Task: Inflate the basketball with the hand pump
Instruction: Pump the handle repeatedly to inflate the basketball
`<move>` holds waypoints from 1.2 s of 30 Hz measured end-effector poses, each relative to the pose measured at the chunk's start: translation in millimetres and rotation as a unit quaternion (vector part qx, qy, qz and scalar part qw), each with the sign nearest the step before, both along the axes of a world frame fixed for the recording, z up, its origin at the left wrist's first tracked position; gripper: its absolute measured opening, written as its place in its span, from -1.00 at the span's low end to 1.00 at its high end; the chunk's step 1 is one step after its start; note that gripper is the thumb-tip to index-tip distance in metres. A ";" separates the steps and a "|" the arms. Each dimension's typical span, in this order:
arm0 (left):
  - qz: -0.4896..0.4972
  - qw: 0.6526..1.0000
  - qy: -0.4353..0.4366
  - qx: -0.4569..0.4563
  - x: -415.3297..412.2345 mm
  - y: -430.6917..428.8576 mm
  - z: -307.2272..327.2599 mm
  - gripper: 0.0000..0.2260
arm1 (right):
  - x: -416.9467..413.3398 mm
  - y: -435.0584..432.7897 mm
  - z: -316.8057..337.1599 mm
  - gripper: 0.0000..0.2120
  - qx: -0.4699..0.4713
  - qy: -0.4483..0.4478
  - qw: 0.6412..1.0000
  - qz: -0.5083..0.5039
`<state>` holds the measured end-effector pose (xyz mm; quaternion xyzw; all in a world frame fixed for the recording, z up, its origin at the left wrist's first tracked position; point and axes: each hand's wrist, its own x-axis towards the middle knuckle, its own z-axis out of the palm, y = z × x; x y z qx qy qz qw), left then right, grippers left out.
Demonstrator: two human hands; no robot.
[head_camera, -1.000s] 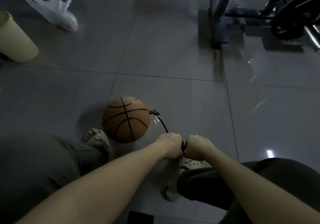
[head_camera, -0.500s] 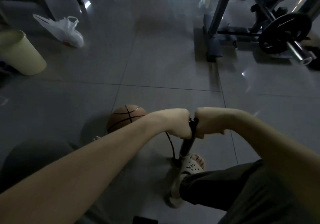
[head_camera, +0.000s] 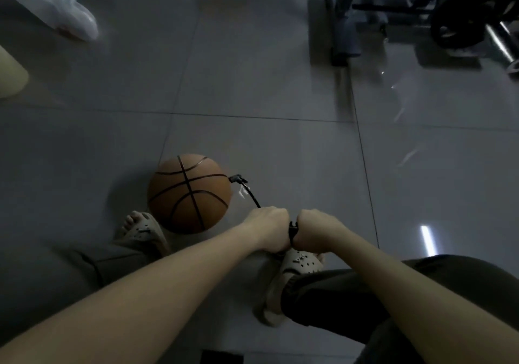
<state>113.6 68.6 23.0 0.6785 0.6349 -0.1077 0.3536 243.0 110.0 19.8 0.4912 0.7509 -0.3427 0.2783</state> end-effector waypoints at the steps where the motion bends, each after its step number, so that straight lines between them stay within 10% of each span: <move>1: -0.001 1.000 0.004 -0.001 0.5 -3.7 -7.3 -0.81 | 0.6 -4.1 -8.1 -0.80 0.007 -0.002 1.000 0.004; 20: -0.024 0.999 -0.008 0.031 -11.9 -3.6 145.3 -0.77 | -9.8 -6.2 158.6 -0.88 0.005 -0.016 1.000 0.013; 36: -0.023 0.999 0.031 0.024 0.8 -19.6 -7.0 -0.75 | -3.1 -19.4 -2.3 -0.79 0.004 -0.017 1.000 -0.019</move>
